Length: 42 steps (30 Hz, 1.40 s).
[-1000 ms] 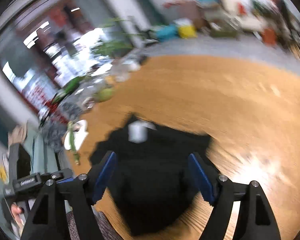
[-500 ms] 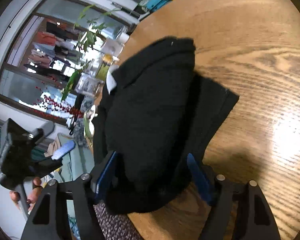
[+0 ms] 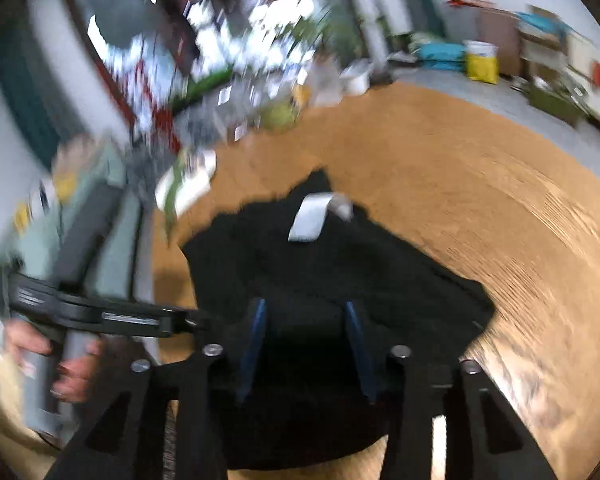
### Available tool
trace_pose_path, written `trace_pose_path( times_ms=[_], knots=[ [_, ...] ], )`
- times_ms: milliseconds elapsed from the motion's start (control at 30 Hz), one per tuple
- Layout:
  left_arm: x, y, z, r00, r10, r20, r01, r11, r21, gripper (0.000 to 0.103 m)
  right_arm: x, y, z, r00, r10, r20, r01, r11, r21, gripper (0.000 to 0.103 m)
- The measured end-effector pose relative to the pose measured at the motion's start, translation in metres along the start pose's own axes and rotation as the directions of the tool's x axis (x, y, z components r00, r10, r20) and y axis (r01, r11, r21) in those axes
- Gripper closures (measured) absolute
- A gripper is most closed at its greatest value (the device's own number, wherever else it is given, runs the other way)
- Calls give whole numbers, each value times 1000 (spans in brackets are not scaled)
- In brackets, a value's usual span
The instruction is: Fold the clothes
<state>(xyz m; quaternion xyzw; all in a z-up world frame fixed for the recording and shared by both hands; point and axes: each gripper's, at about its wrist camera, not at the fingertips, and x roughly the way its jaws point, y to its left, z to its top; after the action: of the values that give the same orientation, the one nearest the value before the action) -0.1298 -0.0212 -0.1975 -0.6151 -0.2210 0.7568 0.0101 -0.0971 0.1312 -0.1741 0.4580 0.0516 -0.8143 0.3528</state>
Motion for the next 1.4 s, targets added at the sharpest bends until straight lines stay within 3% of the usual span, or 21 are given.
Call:
trace_pose_path(
  times_ms=[100,233,367,467,533,633,733,867,933,1067,1133,1233,1300,1400],
  knots=[
    [-1,5,0,1000,-12,-9,12,1000,11,77,16,9,7,998,-24,-62,17,992,-124,36],
    [-2,5,1,1000,1,-22,0,1000,30,75,23,13,14,990,-76,-121,48,974,-221,36],
    [-2,7,4,999,7,-44,-7,1000,7,74,6,18,23,995,-66,-74,41,954,-296,33],
    [0,15,10,997,-18,-80,14,999,-50,74,33,19,24,974,-120,-191,44,932,-360,33],
    [0,21,12,994,-42,-100,34,996,-79,73,52,16,18,943,-157,-295,36,925,-378,56],
    [0,33,15,987,-103,-124,85,986,-145,70,57,15,8,931,-166,-325,54,944,-326,74],
    [-11,35,18,983,-160,-87,146,979,-145,70,36,10,13,959,-168,-228,95,949,-301,92],
    [-34,23,23,987,-156,-29,153,984,-88,70,12,-8,19,973,-198,-120,169,961,-221,94],
    [-42,20,21,988,-153,-1,153,986,-70,70,-1,-16,20,974,-216,-68,200,963,-182,94],
    [-48,19,18,998,-66,9,66,996,-62,70,-31,-32,21,965,-260,44,263,958,-114,94],
    [-44,16,14,999,-49,-7,48,996,-77,70,-25,-66,19,945,-325,-28,325,946,-1,94],
    [-42,25,6,999,-38,-14,37,997,-69,70,-19,-98,8,951,-291,-106,301,950,89,85],
    [-40,27,6,1000,-8,-11,7,998,-64,70,-31,-98,7,967,-249,-61,255,961,108,79],
    [-41,28,6,1000,15,2,-14,998,-67,70,-49,-89,11,979,-202,13,199,974,108,59]
  ],
)
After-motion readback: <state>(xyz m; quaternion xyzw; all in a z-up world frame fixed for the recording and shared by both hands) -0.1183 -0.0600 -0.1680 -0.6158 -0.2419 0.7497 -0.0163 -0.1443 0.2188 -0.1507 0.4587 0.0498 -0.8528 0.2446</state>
